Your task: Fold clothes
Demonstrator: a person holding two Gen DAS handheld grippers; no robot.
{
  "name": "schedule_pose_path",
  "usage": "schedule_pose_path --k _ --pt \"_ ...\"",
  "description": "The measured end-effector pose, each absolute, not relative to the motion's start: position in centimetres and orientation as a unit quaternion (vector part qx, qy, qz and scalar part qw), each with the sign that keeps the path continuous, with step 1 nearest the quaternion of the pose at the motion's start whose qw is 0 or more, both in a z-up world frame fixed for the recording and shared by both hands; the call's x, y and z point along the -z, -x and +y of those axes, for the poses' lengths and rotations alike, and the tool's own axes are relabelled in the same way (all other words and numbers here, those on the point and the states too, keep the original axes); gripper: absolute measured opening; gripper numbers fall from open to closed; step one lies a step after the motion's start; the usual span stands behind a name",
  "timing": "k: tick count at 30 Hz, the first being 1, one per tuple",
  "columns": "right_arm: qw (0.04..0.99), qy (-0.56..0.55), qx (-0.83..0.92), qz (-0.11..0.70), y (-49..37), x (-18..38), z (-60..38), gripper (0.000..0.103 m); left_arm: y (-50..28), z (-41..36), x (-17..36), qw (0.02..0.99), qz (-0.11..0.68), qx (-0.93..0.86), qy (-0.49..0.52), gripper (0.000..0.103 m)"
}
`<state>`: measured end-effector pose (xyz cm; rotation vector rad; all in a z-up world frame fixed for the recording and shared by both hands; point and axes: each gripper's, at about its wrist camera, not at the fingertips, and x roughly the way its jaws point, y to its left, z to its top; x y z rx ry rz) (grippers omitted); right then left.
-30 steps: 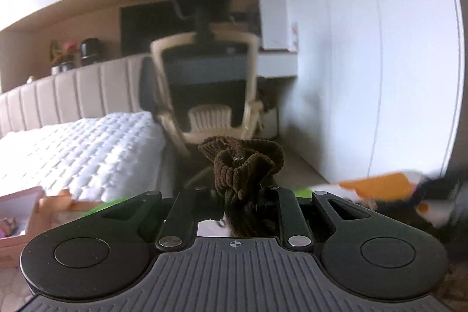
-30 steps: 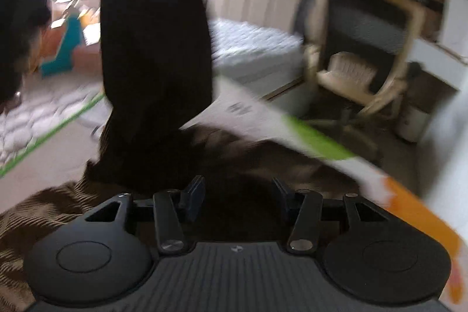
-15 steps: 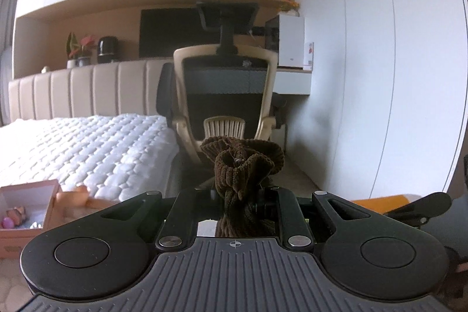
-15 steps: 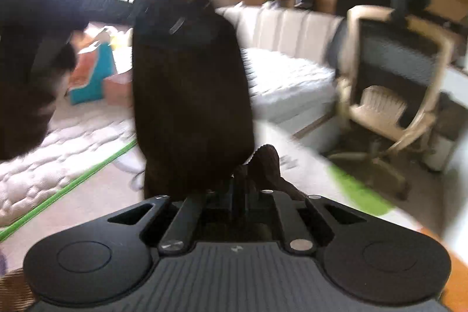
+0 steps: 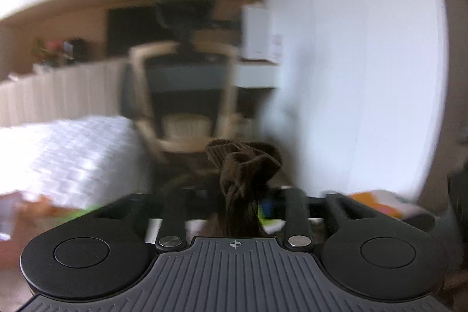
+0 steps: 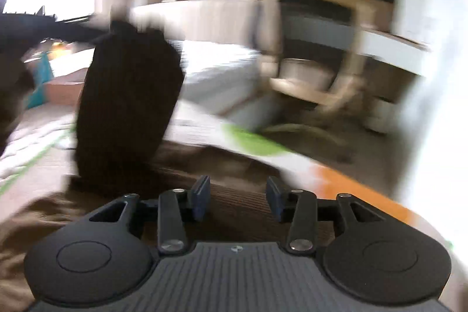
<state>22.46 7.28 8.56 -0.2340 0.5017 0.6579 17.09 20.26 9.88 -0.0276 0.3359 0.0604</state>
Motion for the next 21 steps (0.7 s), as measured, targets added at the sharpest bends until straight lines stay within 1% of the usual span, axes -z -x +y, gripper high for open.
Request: schedule_pose_path --k 1,2,3,6,10,12,16,17,18,19,21 --pt "0.916 0.094 -0.299 0.249 -22.9 -8.7 5.8 0.043 -17.7 19.4 -9.3 0.984 0.177 -0.002 0.027 0.086" --pt "0.920 0.070 -0.287 0.257 -23.1 -8.8 4.6 0.043 -18.2 18.7 -8.8 0.981 0.190 0.022 0.040 0.095" --pt "0.919 0.041 -0.288 0.265 -23.6 -8.8 4.0 0.044 -18.5 18.1 -8.3 0.977 0.202 0.039 0.049 0.096" --pt "0.907 -0.040 -0.302 0.291 -24.6 -8.6 2.7 0.056 -18.9 16.8 -7.0 0.966 0.242 0.065 0.066 0.096" --pt "0.876 -0.115 -0.335 0.326 -25.2 -7.4 3.9 0.056 -17.9 18.2 -6.2 0.962 0.263 0.032 0.074 0.098" --pt "0.873 -0.122 -0.335 0.332 -25.7 -6.5 5.4 0.056 -17.6 19.6 -5.5 0.958 0.277 -0.020 0.067 0.100" --pt "0.878 -0.113 -0.340 0.317 -25.5 -7.0 6.1 0.057 -17.2 21.3 -3.1 0.936 0.325 -0.129 0.037 0.103" --pt "0.879 -0.111 -0.341 0.314 -25.4 -7.1 6.3 0.054 -17.2 21.5 -2.5 0.931 0.335 -0.140 0.022 0.103" --pt "0.880 -0.108 -0.342 0.310 -25.3 -7.2 6.5 0.034 -17.3 21.5 -2.2 0.930 0.341 -0.141 0.011 0.103" --pt "0.881 -0.106 -0.344 0.306 -25.3 -7.3 6.7 0.018 -17.4 21.7 -1.9 0.929 0.345 -0.138 0.003 0.103" --pt "0.883 -0.102 -0.346 0.299 -25.2 -7.5 7.0 0.016 -17.3 21.8 -1.3 0.926 0.353 -0.136 -0.004 0.103"
